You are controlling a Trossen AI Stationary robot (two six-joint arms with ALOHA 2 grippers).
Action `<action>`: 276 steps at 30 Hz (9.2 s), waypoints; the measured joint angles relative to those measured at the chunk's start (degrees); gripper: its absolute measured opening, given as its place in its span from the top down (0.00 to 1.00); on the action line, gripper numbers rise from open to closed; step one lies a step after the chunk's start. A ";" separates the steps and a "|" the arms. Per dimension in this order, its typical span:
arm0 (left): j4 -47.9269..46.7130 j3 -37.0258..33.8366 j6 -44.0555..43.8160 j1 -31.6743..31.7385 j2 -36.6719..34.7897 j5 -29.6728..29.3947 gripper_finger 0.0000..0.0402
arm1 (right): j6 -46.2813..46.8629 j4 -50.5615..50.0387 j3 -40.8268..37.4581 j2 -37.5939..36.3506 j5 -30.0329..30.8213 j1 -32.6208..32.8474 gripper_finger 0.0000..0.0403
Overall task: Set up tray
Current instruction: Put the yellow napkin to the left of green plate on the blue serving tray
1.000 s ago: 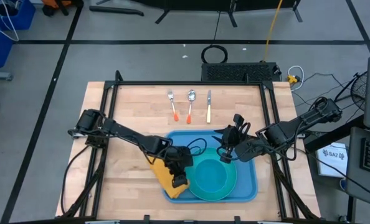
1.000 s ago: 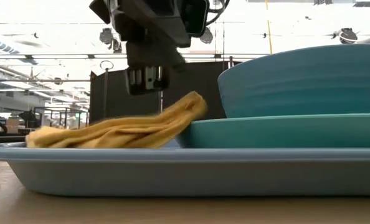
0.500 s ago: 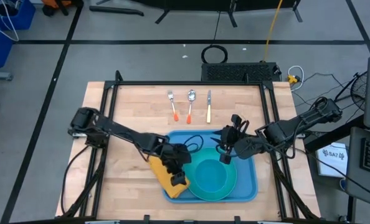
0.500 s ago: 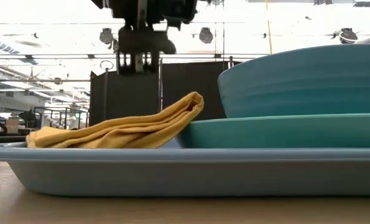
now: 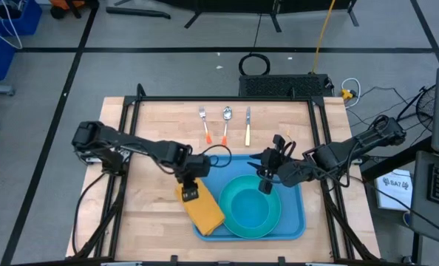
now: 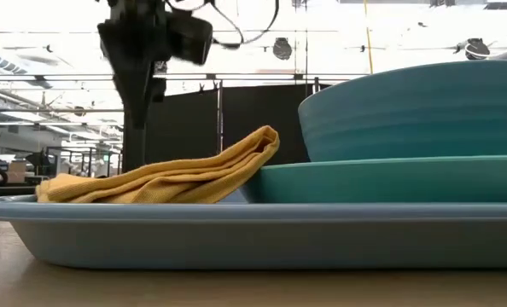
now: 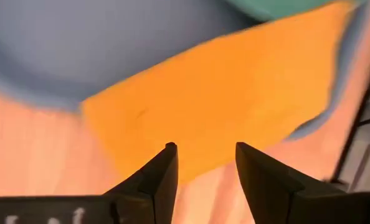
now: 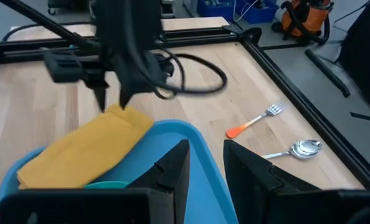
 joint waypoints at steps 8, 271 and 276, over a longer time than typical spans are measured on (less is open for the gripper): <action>-0.63 -0.02 5.78 2.92 2.91 -0.40 0.50 | 3.59 0.19 0.02 0.00 0.02 0.00 0.78; 8.97 12.63 9.04 3.80 12.78 12.36 1.00 | -0.04 20.29 -7.85 -1.40 -3.04 -11.96 0.92; 11.96 12.68 8.13 2.83 14.38 16.27 1.00 | 0.03 20.28 -7.85 -1.38 -3.16 -11.91 0.92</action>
